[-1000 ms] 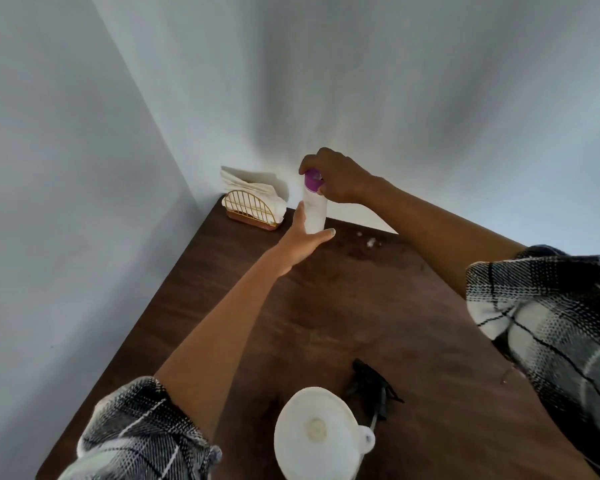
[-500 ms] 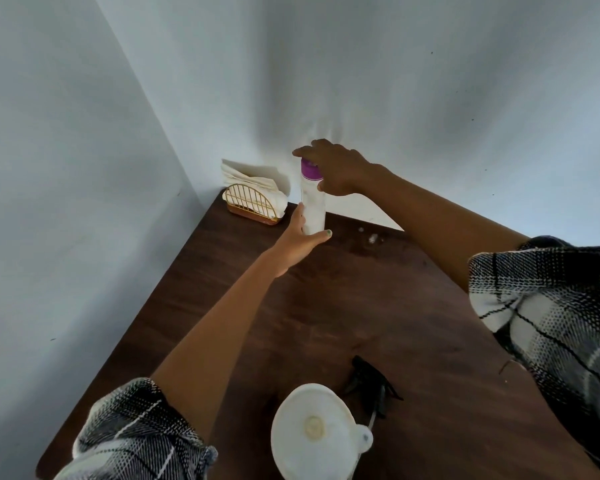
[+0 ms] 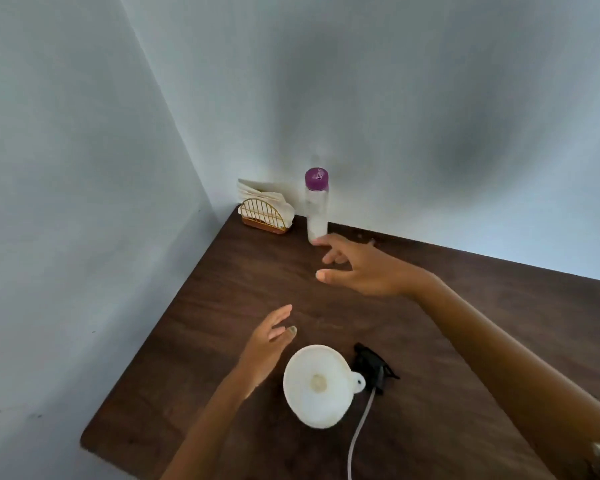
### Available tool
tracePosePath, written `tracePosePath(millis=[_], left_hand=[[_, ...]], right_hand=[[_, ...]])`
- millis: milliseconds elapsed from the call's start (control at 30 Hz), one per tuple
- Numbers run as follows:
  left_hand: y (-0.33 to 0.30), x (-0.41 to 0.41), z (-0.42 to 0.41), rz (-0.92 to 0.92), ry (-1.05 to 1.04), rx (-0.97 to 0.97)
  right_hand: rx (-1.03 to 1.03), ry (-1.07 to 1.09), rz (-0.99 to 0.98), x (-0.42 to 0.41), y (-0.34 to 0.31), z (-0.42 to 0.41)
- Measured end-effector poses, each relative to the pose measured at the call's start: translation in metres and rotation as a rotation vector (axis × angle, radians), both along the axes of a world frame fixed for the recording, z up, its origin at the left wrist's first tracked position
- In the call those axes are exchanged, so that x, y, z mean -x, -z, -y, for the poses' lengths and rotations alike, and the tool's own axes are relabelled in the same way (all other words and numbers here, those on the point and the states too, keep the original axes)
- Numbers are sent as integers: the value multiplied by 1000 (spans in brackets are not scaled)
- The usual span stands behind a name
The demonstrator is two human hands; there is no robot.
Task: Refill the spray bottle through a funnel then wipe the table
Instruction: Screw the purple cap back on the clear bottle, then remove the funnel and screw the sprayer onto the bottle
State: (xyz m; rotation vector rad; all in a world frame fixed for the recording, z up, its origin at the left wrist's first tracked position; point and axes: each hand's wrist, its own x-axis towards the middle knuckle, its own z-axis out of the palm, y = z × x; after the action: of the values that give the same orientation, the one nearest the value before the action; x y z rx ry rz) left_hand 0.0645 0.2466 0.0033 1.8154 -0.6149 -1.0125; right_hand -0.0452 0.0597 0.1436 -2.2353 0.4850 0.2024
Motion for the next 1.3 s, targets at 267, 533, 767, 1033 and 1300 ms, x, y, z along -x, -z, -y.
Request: tracePosePath(millis=[267,533,767,1033,1300], left_hand=[[18,70,-66,-46,-23,-7],[20,103,-57,265,37,-89],[29,108,-56,431,39,-134],[29,109,-57,454,48,-137],[29,109,-59,442,55,-136]], right_hand=[[-221,60,-36,76,23,-73],[-26,161,13,91,42,-101],[179,329,201,90,55,-119],[358,374,217,84,62,-126],[376,421,280,87,66,-130]])
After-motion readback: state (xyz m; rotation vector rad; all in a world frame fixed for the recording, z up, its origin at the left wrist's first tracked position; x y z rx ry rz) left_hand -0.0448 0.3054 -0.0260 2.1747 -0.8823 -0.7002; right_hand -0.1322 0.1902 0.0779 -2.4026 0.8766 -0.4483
